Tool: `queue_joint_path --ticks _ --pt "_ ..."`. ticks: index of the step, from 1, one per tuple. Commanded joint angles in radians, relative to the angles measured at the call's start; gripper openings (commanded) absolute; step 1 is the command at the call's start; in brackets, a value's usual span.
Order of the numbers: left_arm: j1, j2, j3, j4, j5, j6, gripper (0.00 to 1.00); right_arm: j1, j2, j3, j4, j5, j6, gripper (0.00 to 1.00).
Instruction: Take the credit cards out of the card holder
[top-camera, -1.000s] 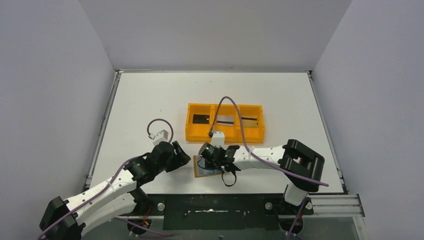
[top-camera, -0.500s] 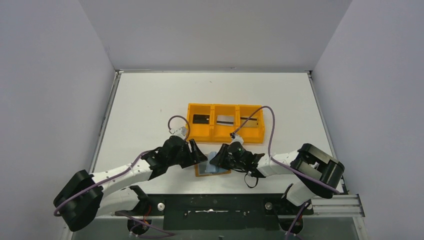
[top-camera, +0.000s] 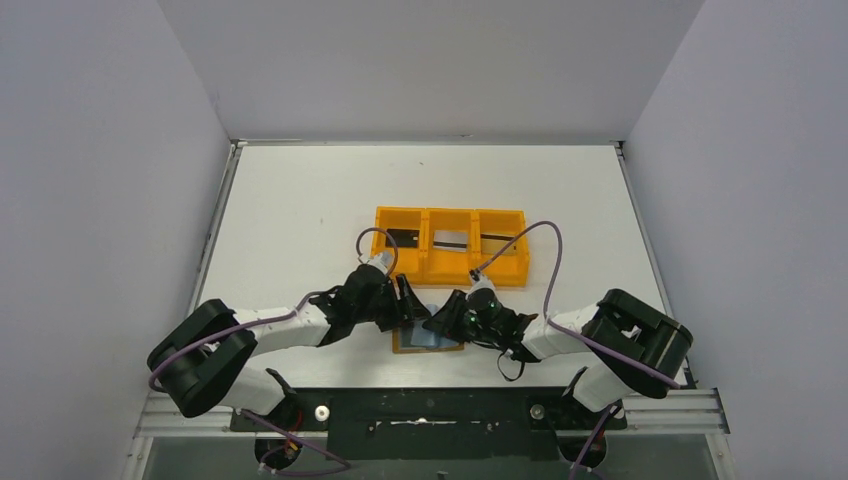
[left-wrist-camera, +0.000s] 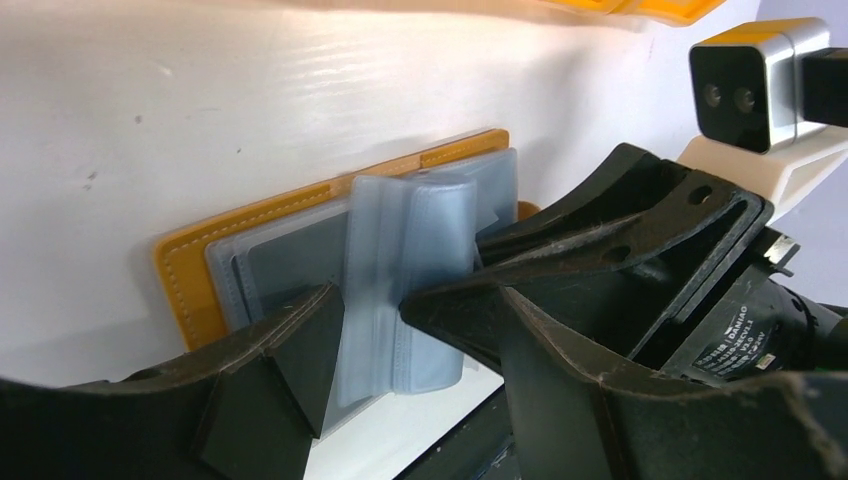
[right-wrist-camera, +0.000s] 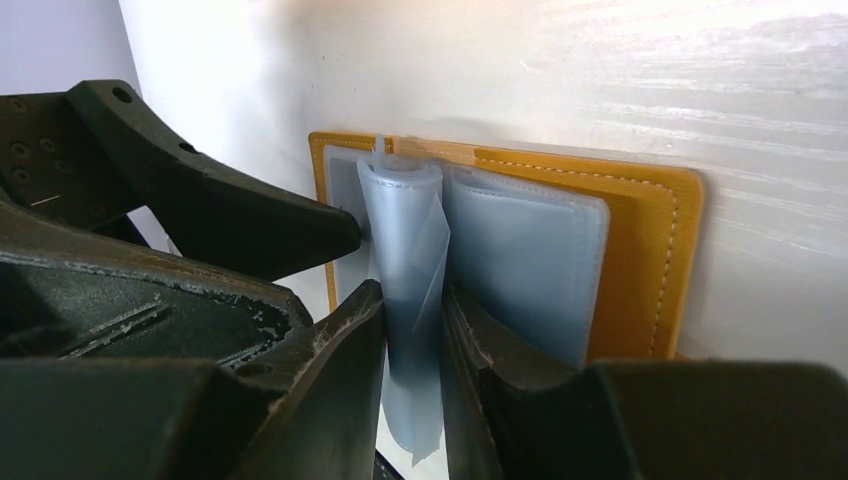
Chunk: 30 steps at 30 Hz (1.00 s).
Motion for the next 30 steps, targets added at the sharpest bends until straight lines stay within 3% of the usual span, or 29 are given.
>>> queue_joint_path --ticks 1,17,30 --pt "-0.009 0.048 0.026 0.056 0.014 -0.018 0.58 -0.014 0.000 -0.045 0.019 -0.004 0.007 0.27" --pt "-0.023 0.060 -0.016 0.140 0.027 -0.064 0.58 -0.020 -0.092 -0.045 -0.012 -0.002 -0.024 0.41" --pt "-0.026 0.083 -0.010 0.263 0.115 -0.094 0.57 -0.021 -0.234 -0.044 -0.133 0.054 -0.043 0.52"
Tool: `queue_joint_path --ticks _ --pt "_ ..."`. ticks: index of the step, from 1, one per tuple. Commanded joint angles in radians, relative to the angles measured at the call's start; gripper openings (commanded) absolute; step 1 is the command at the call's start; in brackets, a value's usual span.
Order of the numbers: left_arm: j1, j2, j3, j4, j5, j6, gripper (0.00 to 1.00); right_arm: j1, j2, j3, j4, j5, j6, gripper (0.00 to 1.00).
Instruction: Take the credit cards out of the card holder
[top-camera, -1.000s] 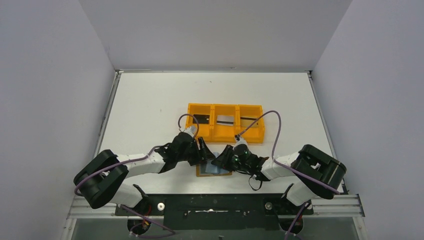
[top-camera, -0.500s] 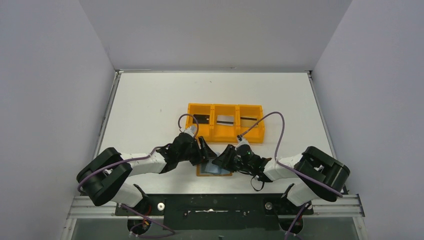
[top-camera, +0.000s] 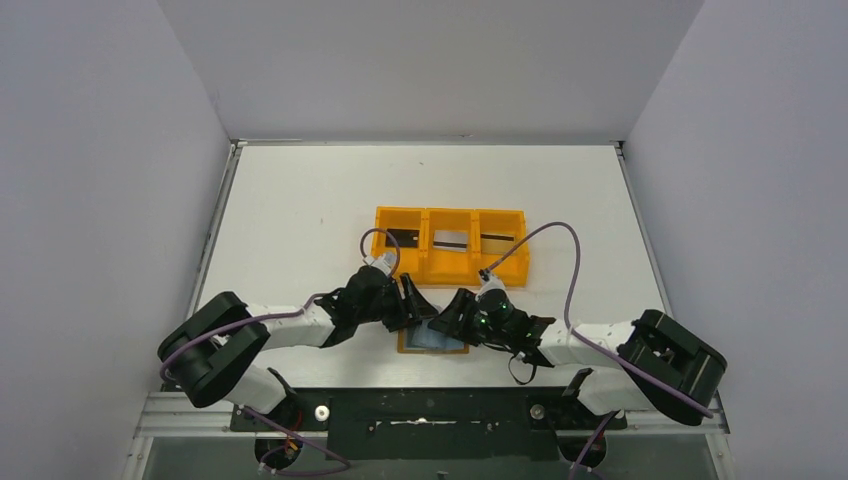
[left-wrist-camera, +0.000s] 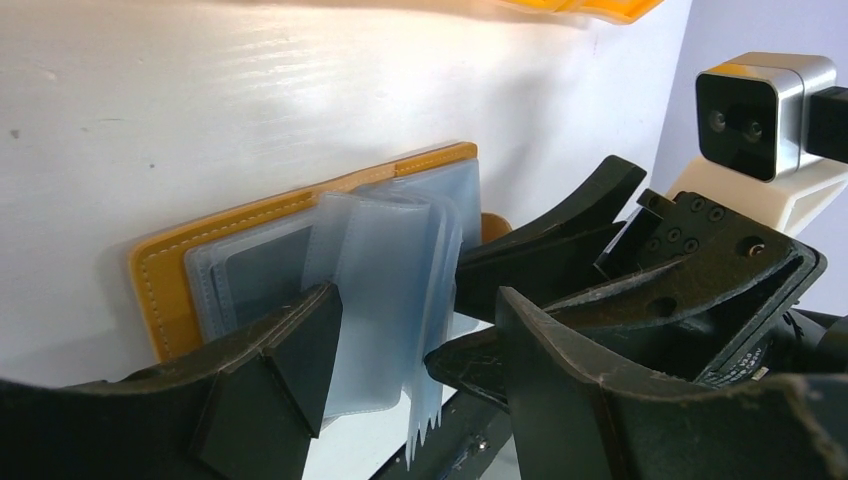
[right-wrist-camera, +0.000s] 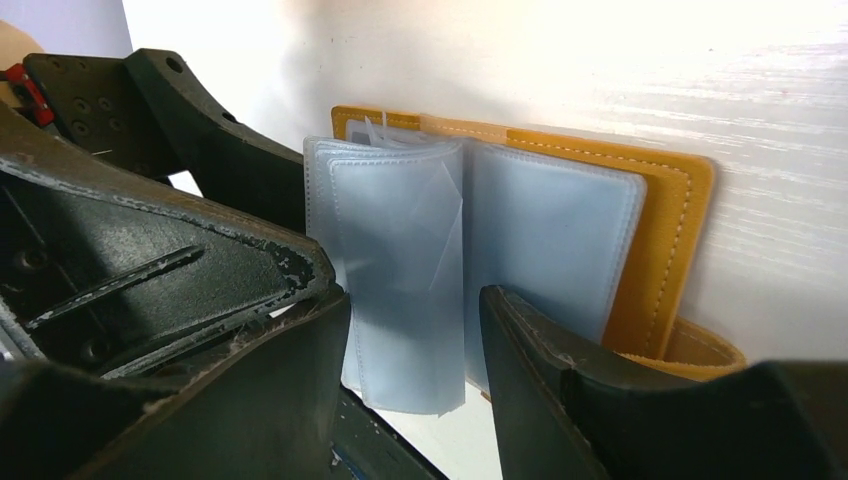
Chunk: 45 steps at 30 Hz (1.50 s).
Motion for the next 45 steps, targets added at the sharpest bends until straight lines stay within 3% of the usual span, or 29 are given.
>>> queue_joint_path --ticks 1,8,20,28,35,40,45 --pt "-0.012 0.016 0.003 0.112 0.068 -0.018 0.57 -0.003 -0.059 -0.003 -0.004 0.058 -0.011 0.52" --pt "-0.019 0.044 0.021 0.158 0.098 -0.032 0.57 -0.003 -0.106 -0.015 -0.036 0.075 0.002 0.55" --pt "-0.061 0.139 0.101 0.190 0.126 -0.035 0.57 -0.003 -0.366 -0.042 -0.320 0.257 0.050 0.59" --pt "-0.103 0.216 0.175 0.179 0.133 -0.031 0.57 0.001 -0.537 -0.040 -0.479 0.352 0.065 0.36" --pt "-0.112 0.213 0.172 0.168 0.107 -0.037 0.56 0.001 -0.486 -0.039 -0.364 0.251 0.000 0.22" --pt "-0.110 0.092 0.186 -0.019 -0.011 0.029 0.57 0.004 -0.369 -0.023 -0.239 0.184 -0.011 0.20" --pt "-0.098 -0.081 0.199 -0.319 -0.224 0.090 0.59 0.015 -0.258 0.040 -0.237 0.163 -0.047 0.28"
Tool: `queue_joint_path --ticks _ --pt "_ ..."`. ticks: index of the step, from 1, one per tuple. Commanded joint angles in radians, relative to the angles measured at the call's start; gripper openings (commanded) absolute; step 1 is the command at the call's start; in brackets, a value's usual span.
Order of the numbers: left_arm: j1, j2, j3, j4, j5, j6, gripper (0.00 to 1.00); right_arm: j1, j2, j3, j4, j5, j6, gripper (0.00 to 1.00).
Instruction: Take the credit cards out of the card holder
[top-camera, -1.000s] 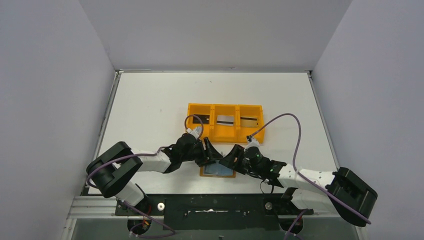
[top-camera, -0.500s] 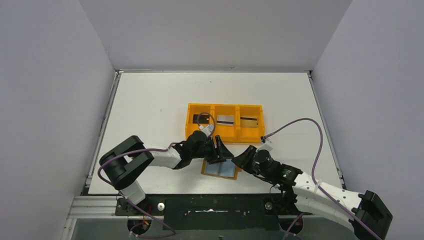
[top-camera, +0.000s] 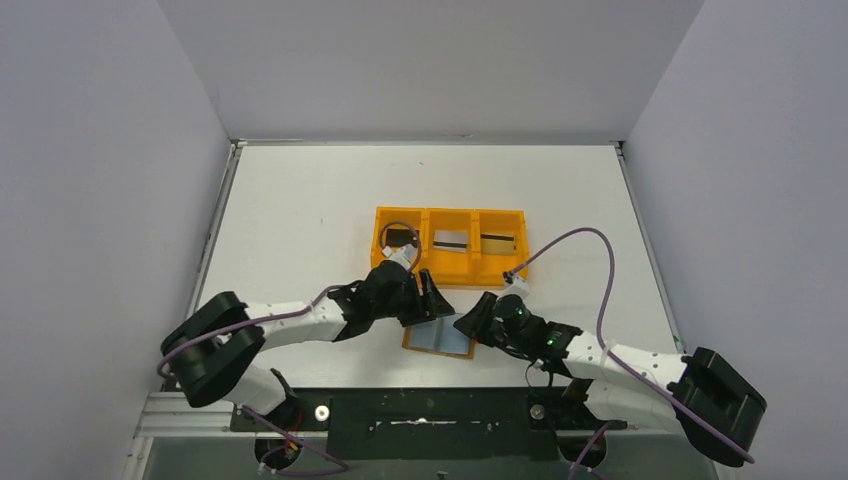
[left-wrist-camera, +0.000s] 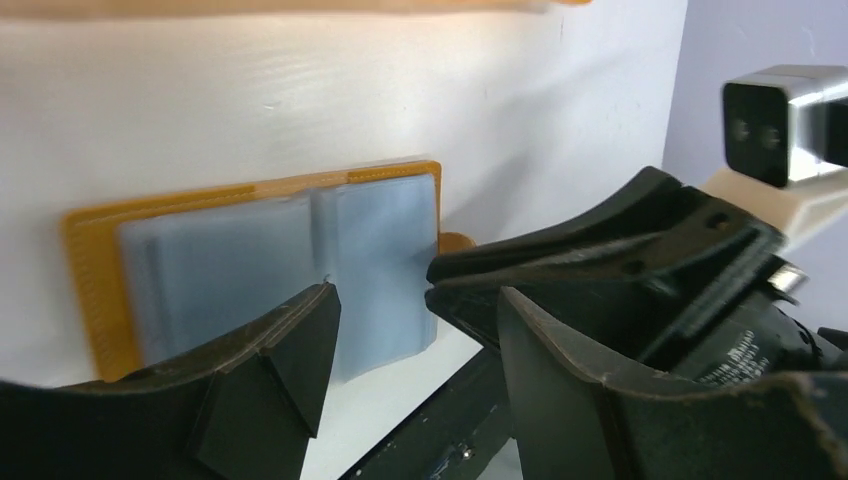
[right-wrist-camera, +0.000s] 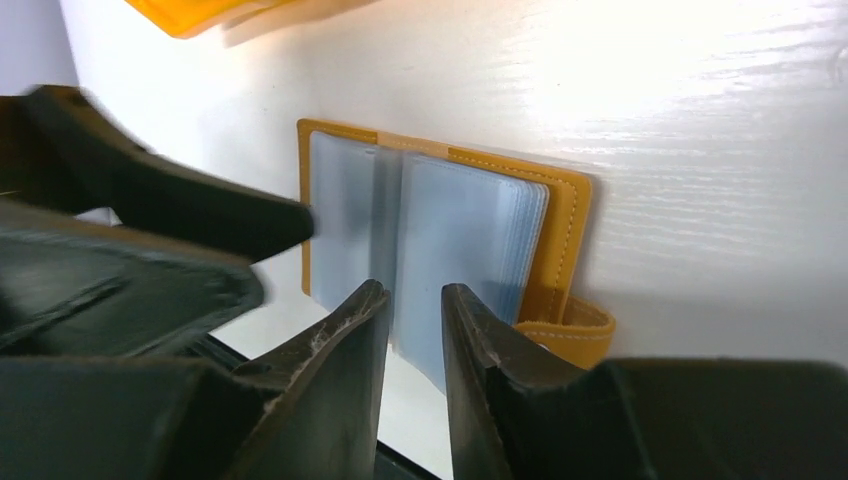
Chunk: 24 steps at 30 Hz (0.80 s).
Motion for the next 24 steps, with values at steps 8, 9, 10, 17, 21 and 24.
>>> queue_joint_path --ticks 8,9,10,17,21,24 --pt "0.076 -0.476 -0.081 -0.457 -0.401 0.015 0.63 0.153 0.279 0.354 -0.235 0.214 -0.074 0.64" --pt "0.085 -0.522 -0.104 -0.476 -0.418 0.006 0.64 0.168 0.309 0.395 -0.287 0.245 -0.069 0.64" --pt "0.092 -0.564 -0.122 -0.491 -0.430 -0.001 0.64 0.181 0.345 0.432 -0.336 0.269 -0.063 0.65" --pt "0.117 -0.767 -0.202 -0.584 -0.468 -0.036 0.66 0.243 0.538 0.629 -0.526 0.350 -0.054 0.68" --pt "0.121 -0.800 -0.218 -0.602 -0.460 -0.044 0.66 0.249 0.630 0.708 -0.585 0.352 -0.061 0.69" --pt "0.122 -0.797 -0.220 -0.600 -0.452 -0.046 0.66 0.250 0.675 0.718 -0.572 0.331 -0.074 0.70"
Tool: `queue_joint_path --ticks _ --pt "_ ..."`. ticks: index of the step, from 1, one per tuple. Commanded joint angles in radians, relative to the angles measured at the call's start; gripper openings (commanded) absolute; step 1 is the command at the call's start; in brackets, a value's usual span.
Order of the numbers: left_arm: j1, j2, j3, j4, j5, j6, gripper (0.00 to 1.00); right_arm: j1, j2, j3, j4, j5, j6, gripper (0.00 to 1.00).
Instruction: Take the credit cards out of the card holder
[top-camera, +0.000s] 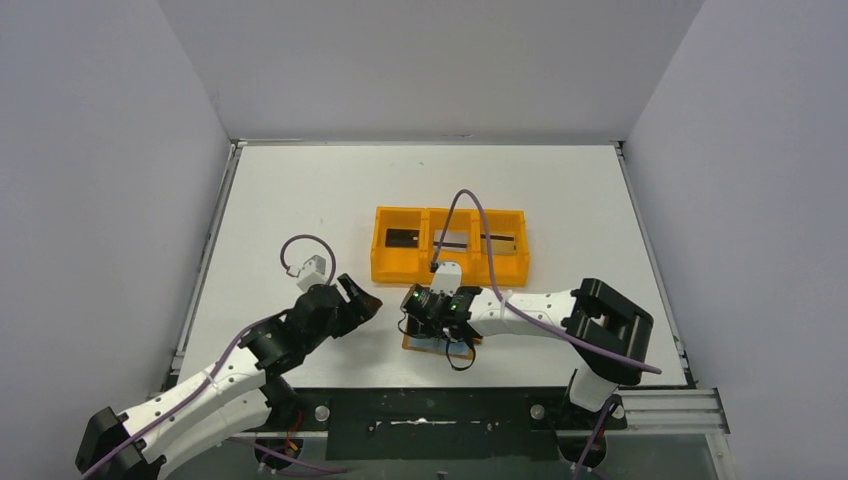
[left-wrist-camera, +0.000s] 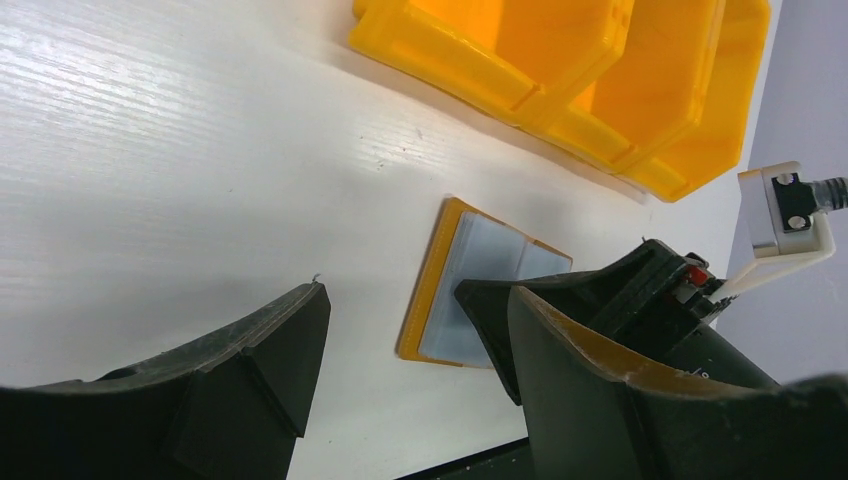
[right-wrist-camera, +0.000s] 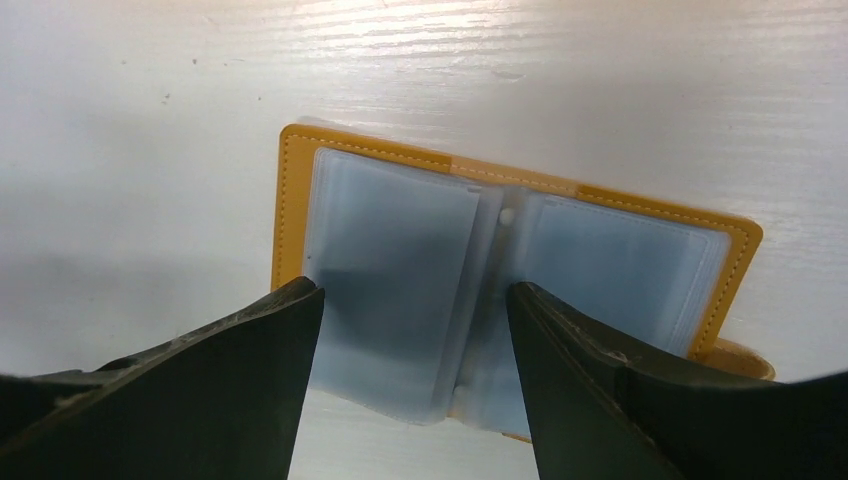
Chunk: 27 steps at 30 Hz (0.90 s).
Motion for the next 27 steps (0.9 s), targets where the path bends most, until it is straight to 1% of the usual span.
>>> queue_joint_path --ticks 1,4,8,12,15,20,22,25,27 --pt "0.006 -0.007 -0.003 -0.001 -0.012 -0.012 0.66 0.008 0.045 0.048 -0.037 0.041 -0.024 0.69" --pt "0.008 0.001 -0.001 0.003 -0.007 -0.009 0.66 0.007 0.075 0.052 -0.039 0.037 -0.029 0.64" --pt "0.008 0.014 -0.003 0.018 0.002 -0.009 0.66 0.006 0.070 0.034 -0.027 0.033 -0.023 0.48" --pt "0.008 0.035 -0.009 0.059 0.036 -0.001 0.66 -0.007 0.023 -0.028 0.067 -0.007 -0.036 0.34" --pt "0.009 0.063 -0.007 0.098 0.072 0.015 0.66 -0.031 -0.027 -0.105 0.169 -0.064 -0.059 0.29" --pt "0.007 0.124 0.000 0.215 0.159 0.060 0.66 -0.090 -0.118 -0.281 0.432 -0.202 -0.068 0.27" --pt "0.007 0.156 0.005 0.291 0.204 0.080 0.66 -0.125 -0.146 -0.363 0.553 -0.268 -0.055 0.27" --pt "0.007 0.226 0.021 0.399 0.278 0.115 0.66 -0.168 -0.169 -0.477 0.732 -0.352 -0.039 0.27" --pt "0.007 0.289 0.042 0.460 0.329 0.139 0.66 -0.184 -0.168 -0.528 0.817 -0.384 -0.024 0.27"
